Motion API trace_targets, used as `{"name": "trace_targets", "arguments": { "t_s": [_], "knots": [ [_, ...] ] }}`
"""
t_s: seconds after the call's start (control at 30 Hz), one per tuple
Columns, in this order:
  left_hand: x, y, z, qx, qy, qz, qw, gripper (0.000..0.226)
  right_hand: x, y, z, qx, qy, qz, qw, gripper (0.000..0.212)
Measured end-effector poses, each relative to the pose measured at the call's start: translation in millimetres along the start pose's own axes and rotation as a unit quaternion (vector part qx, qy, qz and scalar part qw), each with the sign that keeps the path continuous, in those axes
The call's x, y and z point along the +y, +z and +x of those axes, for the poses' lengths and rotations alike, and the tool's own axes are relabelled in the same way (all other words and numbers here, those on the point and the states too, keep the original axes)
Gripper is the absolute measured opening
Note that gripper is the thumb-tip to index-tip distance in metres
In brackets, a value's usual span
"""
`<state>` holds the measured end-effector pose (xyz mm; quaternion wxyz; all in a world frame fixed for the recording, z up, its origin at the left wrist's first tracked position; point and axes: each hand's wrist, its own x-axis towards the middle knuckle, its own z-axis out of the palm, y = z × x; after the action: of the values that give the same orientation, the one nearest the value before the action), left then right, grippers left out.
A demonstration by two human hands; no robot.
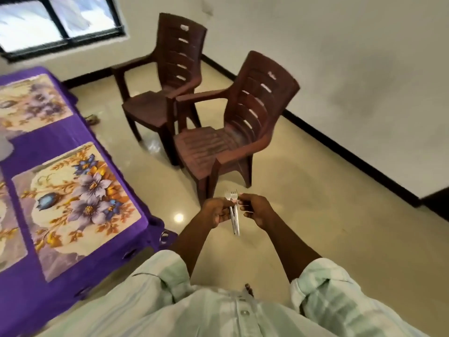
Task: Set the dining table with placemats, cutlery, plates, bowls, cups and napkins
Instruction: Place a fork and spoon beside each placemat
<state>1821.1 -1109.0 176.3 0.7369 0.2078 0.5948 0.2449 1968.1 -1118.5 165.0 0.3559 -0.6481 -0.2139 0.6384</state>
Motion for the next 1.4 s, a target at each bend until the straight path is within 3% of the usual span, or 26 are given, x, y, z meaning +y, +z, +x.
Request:
{"name": "trace_targets", "arguments": {
  "t_s": [0.17,0.43,0.63,0.77,0.87,1.0,1.27,1.4],
  "knots": [
    [29,-19,19,0.080,0.024,-0.054,0.995,0.011,-29,33,46,-0.088,0.010,-0.082,0.993,0.011],
    [77,-95,64,0.135,0.045,-0.194,0.971,0.008,-61,131,129,-0.144,0.043,-0.159,0.976,0.008],
    [141,-188,82,0.194,0.081,-0.263,0.942,0.015,-107,253,171,-0.208,0.030,-0.251,0.945,0.013],
    [166,-248,70,0.261,0.117,-0.337,0.897,0.010,-126,343,177,-0.261,0.004,-0.304,0.916,0.013],
    [159,-288,54,0.311,0.132,-0.398,0.853,0.007,-121,404,168,-0.326,0.005,-0.356,0.876,0.012],
    [130,-328,36,0.399,0.116,-0.506,0.756,0.010,-95,469,162,-0.389,0.014,-0.429,0.815,0.007],
    [88,-361,12,0.521,0.119,-0.656,0.533,0.016,-36,564,148,-0.572,-0.003,-0.601,0.558,0.010],
    [91,-357,21,0.568,0.113,-0.679,0.450,0.023,-25,593,146,-0.623,-0.032,-0.624,0.472,0.046]
  ]
}}
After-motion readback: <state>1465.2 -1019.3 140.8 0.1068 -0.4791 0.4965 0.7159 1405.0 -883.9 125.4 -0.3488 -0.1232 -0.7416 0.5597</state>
